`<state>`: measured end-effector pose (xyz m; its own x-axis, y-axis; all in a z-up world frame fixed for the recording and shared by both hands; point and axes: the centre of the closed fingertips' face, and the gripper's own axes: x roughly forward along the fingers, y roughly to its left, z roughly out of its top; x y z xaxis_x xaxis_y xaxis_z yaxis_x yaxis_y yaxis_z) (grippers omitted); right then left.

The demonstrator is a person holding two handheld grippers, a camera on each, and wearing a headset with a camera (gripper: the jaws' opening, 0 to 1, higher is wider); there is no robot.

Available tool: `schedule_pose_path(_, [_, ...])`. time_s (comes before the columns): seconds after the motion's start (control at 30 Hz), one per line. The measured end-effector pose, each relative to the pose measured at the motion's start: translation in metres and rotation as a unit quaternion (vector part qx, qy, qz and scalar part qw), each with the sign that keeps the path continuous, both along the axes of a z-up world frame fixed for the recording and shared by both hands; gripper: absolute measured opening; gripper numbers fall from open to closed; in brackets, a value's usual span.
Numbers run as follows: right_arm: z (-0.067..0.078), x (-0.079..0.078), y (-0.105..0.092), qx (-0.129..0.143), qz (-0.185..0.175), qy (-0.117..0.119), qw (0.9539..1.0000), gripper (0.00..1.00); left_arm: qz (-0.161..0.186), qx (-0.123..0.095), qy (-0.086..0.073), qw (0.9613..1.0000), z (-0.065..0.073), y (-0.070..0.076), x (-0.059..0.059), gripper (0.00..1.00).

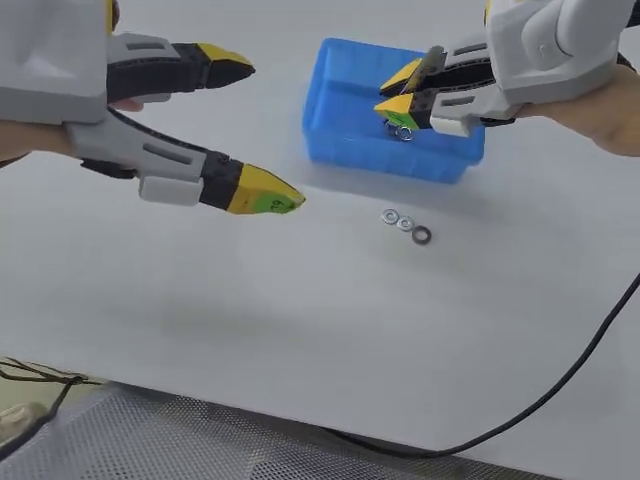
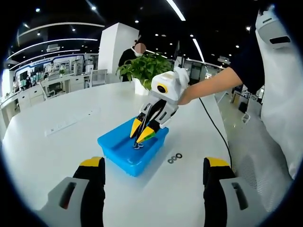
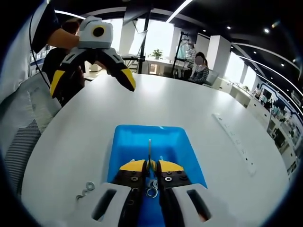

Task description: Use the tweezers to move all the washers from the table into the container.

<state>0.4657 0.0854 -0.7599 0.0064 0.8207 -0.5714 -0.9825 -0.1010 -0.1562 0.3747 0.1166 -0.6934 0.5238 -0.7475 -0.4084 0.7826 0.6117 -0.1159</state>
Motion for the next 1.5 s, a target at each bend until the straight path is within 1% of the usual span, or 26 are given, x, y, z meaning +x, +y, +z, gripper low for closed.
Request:
schedule_pose_path(0.07, [0.0, 0.0, -0.001, -0.004, 0.003, -0.003, 1.0, 0.1, -0.002, -0.009, -0.008, 0.9999, 0.006, -0.007, 0.009, 0.9])
schedule_pose_path(0.17, [0.002, -0.001, -0.001, -0.005, 0.005, -0.003, 1.0, 0.09, -0.014, -0.011, -0.019, 0.9997, 0.012, -0.019, 0.02, 0.89])
schedule_pose_path(0.2, [0.002, 0.0, -0.001, -0.005, 0.005, -0.004, 1.0, 0.09, -0.02, -0.012, -0.023, 0.9995, 0.014, -0.022, 0.026, 0.89])
schedule_pose_path(0.27, [0.005, -0.001, -0.001, -0.004, 0.005, -0.001, 1.0, 0.09, -0.029, -0.016, -0.029, 0.999, 0.018, -0.029, 0.032, 0.89])
schedule_pose_path(0.33, [0.005, -0.001, -0.001, -0.006, 0.006, -0.001, 1.0, 0.08, -0.038, -0.015, -0.035, 0.9986, 0.02, -0.034, 0.036, 0.87])
schedule_pose_path(0.37, [0.005, -0.001, -0.001, -0.007, 0.006, -0.001, 1.0, 0.08, -0.042, -0.014, -0.041, 0.9982, 0.021, -0.037, 0.04, 0.86])
schedule_pose_path(0.5, [0.004, -0.004, -0.001, -0.013, 0.012, 0.0, 0.9998, 0.08, -0.056, -0.016, -0.049, 0.9971, 0.024, -0.045, 0.051, 0.82])
schedule_pose_path(0.57, [0.005, -0.007, 0.0, -0.015, 0.018, 0.0, 0.9997, 0.08, -0.06, -0.016, -0.052, 0.9967, 0.025, -0.048, 0.058, 0.8])
schedule_pose_path(0.63, [0.006, -0.009, 0.001, -0.016, 0.021, 0.0, 0.9996, 0.08, -0.066, -0.019, -0.054, 0.9962, 0.028, -0.052, 0.064, 0.76])
schedule_pose_path(0.7, [0.008, -0.01, 0.002, -0.015, 0.024, 0.0, 0.9996, 0.08, -0.075, -0.019, -0.06, 0.9952, 0.029, -0.057, 0.07, 0.71])
schedule_pose_path(0.77, [0.011, -0.012, 0.004, -0.014, 0.027, -0.003, 0.9995, 0.08, -0.083, -0.019, -0.065, 0.9943, 0.03, -0.061, 0.073, 0.62])
schedule_pose_path(0.83, [0.013, -0.013, 0.005, -0.014, 0.03, -0.004, 0.9995, 0.08, -0.086, -0.009, -0.072, 0.9936, 0.028, -0.064, 0.079, 0.55])
schedule_pose_path(0.93, [0.014, -0.013, 0.006, -0.015, 0.033, -0.007, 0.9993, 0.08, -0.097, -0.012, -0.067, 0.9929, 0.025, -0.072, 0.08, 0.46])
schedule_pose_path(0.97, [0.014, -0.014, 0.006, -0.016, 0.034, -0.007, 0.9993, 0.08, -0.103, -0.012, -0.065, 0.9926, 0.024, -0.074, 0.079, 0.42])
schedule_pose_path(1.0, [0.015, -0.014, 0.005, -0.017, 0.035, -0.008, 0.9992, 0.08, -0.107, -0.011, -0.057, 0.9925, 0.022, -0.076, 0.078, 0.36])
schedule_pose_path(1.03, [0.015, -0.014, 0.005, -0.017, 0.035, -0.008, 0.9992, 0.08, -0.109, -0.01, -0.054, 0.9926, 0.02, -0.077, 0.078, 0.3])
schedule_pose_path(1.07, [0.015, -0.014, 0.004, -0.018, 0.036, -0.008, 0.9992, 0.08, -0.109, -0.005, -0.055, 0.9925, 0.019, -0.078, 0.078, 0.26])
schedule_pose_path(1.13, [0.016, -0.014, 0.004, -0.018, 0.036, -0.008, 0.9992, 0.08, -0.115, -0.007, -0.05, 0.9921, 0.017, -0.081, 0.077, 0.24])
schedule_pose_path(1.23, [0.016, -0.014, 0.004, -0.021, 0.038, -0.011, 0.999, 0.08, -0.125, 0.003, -0.051, 0.9908, 0.014, -0.085, 0.075, 0.22])
schedule_pose_path(1.33, [0.015, -0.015, 0.003, -0.023, 0.041, -0.011, 0.9988, 0.08, -0.13, 0.013, -0.055, 0.9898, 0.013, -0.086, 0.075, 0.18])
schedule_pose_path(1.4, [0.014, -0.016, 0.003, -0.025, 0.043, -0.011, 0.9987, 0.08, -0.137, 0.033, -0.074, 0.9872, 0.012, -0.084, 0.077, 0.11])
schedule_pose_path(1.43, [0.014, -0.017, 0.002, -0.026, 0.044, -0.011, 0.9986, 0.08, -0.141, 0.052, -0.091, 0.9845, 0.01, -0.083, 0.078, 0.08])
schedule_pose_path(1.47, [0.014, -0.016, 0.002, -0.026, 0.043, -0.011, 0.9987, 0.08, -0.147, 0.041, -0.084, 0.9847, 0.011, -0.086, 0.074, 0.08])
schedule_pose_path(1.5, [0.014, -0.016, 0.002, -0.027, 0.044, -0.012, 0.9986, 0.08, -0.15, 0.043, -0.085, 0.984, 0.011, -0.087, 0.073, 0.08])
